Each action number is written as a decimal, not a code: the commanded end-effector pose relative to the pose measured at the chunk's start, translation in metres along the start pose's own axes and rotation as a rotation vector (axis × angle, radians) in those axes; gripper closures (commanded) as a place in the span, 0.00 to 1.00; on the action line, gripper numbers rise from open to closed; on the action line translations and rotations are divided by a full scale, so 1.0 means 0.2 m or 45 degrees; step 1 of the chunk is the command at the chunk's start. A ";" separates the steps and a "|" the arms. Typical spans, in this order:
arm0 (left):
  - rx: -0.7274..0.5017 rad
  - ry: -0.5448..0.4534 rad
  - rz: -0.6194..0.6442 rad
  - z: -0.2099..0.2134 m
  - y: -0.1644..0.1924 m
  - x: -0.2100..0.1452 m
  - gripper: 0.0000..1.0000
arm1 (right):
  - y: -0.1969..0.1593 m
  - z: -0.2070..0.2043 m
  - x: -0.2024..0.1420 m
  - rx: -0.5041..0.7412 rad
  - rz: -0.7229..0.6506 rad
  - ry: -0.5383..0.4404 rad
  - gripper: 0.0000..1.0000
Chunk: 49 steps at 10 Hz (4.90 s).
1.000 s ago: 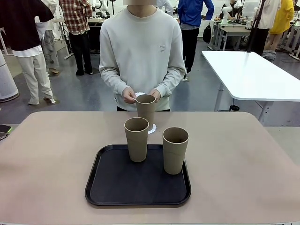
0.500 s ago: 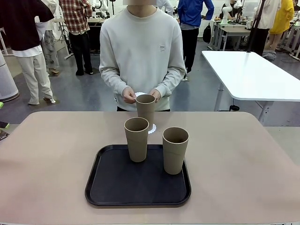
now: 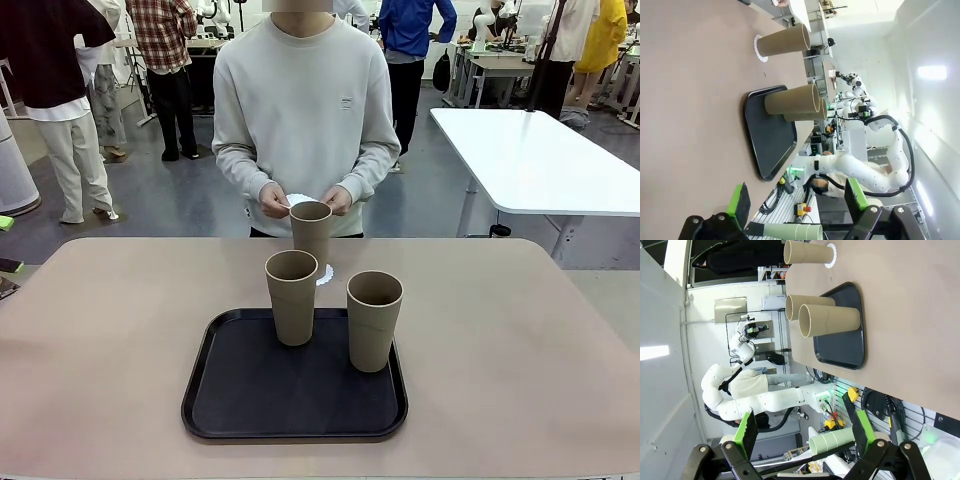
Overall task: Place coasters on the table and set cups on them.
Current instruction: Take one Reusable plastic cup from the Flat Tray and place it on a coaster set by the human.
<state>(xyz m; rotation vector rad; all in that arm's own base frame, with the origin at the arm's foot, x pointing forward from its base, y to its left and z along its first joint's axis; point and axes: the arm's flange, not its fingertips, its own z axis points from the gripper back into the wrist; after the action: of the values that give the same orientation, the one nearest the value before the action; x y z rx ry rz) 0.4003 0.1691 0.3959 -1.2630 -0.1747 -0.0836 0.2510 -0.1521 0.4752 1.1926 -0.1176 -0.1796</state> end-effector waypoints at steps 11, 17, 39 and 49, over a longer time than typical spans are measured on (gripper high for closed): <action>-0.008 0.011 -0.018 0.02 0.00 0.00 0.00 | 0.00 0.00 0.00 0.014 0.012 0.001 0.00; -0.008 0.011 -0.018 0.02 0.00 0.00 0.00 | 0.00 0.00 0.00 0.014 0.012 0.001 0.00; -0.008 0.011 -0.018 0.02 0.00 0.00 0.00 | 0.51 -0.63 0.47 -0.751 1.187 0.533 0.00; -0.008 0.011 -0.018 0.02 0.00 0.00 0.00 | 0.53 -0.89 0.37 -0.808 1.385 0.586 0.00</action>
<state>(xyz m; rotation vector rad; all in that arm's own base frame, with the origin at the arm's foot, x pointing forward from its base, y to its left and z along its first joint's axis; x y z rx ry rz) 0.4012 0.1702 0.3962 -1.2637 -0.1737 -0.0842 0.3651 0.0313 0.5075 0.3966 -0.2645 0.9419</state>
